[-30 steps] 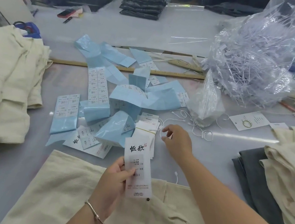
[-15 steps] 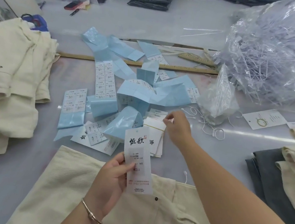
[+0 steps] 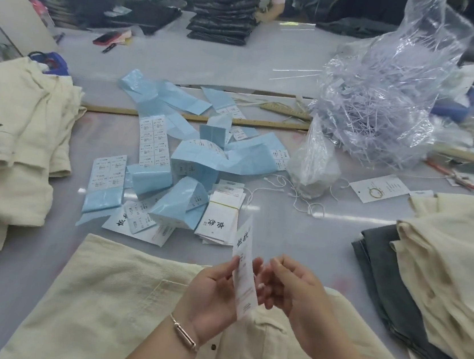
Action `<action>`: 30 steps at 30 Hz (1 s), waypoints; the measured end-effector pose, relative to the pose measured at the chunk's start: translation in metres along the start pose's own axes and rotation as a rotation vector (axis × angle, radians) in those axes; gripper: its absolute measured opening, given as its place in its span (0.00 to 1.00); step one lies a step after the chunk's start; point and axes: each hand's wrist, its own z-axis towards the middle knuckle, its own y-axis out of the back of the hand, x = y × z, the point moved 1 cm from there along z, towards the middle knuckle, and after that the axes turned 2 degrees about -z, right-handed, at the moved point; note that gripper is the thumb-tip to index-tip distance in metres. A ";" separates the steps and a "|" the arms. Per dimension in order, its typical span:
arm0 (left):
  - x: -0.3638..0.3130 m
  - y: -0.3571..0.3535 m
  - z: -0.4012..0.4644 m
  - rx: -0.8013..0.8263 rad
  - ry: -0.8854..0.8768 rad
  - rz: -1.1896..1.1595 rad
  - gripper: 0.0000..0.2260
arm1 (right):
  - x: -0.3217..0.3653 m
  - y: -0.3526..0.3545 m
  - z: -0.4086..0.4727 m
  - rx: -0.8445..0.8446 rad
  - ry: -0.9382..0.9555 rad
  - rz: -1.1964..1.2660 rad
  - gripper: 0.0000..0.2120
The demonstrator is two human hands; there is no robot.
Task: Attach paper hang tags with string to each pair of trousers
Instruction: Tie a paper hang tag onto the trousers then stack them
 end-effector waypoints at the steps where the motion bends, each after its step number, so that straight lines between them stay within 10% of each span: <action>1: 0.003 0.000 0.000 -0.017 -0.015 -0.004 0.08 | -0.007 0.004 -0.009 -0.041 0.001 0.009 0.09; 6: 0.015 0.004 -0.007 -0.005 -0.088 0.147 0.10 | -0.030 0.010 -0.034 -0.275 0.008 -0.108 0.07; 24: 0.045 0.020 -0.046 -0.129 -0.403 0.649 0.10 | -0.009 -0.016 -0.026 -0.120 -0.253 0.349 0.20; 30: 0.040 0.029 -0.045 -0.313 -0.463 0.809 0.05 | -0.003 -0.001 -0.016 -0.345 0.065 0.178 0.08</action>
